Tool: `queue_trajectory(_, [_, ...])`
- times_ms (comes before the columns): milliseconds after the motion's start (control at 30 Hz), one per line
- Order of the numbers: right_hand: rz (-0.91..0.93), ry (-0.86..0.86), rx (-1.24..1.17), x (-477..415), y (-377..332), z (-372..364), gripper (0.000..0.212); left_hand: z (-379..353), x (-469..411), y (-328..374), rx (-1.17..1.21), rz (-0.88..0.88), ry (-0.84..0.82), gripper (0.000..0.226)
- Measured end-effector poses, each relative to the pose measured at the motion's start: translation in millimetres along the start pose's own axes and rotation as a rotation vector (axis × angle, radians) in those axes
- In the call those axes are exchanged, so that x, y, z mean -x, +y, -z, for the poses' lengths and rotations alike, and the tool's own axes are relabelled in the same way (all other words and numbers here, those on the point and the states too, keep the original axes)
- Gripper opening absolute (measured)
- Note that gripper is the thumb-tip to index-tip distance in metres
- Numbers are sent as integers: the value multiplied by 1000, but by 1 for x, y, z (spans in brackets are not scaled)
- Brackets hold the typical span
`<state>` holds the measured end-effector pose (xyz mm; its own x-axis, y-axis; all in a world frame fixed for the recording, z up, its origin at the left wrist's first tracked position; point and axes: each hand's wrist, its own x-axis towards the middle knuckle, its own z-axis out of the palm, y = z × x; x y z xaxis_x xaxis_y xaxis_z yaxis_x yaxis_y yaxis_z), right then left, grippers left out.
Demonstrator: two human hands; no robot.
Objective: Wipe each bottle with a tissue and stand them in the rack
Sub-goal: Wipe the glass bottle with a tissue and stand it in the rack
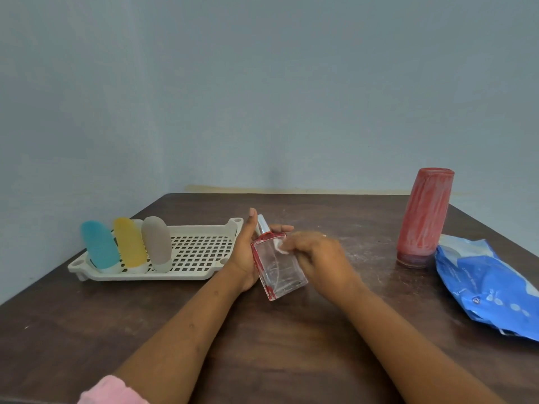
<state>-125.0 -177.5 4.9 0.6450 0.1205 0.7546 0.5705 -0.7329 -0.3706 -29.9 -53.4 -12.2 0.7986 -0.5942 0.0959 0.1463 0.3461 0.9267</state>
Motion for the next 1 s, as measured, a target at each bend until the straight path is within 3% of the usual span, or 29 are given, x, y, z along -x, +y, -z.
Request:
queue_trajectory(100, [-79,33,-13,1,5,4,14,1,-1,-2,-10,-7,15,82])
queue_trajectory(267, [24,1,99,-1,-6,-9,20,2,-2,-3,2,7,10,81])
queue_trajectory(467, [187,-203,262,5,-14,-15,28,3,-1,-2,-51,5,36,83])
queue_trajectory(700, [-148,30,-54,2,6,-2,23,3,0,-3,-10,35,38,77])
queue_trajectory(800, [-177,33,-16,2,8,-7,24,1,1,-2,14,46,58,88])
queue_trajectory(1000, [-402,-7,-23,1,14,-10,23,-1,4,-1,-8,8,61,86])
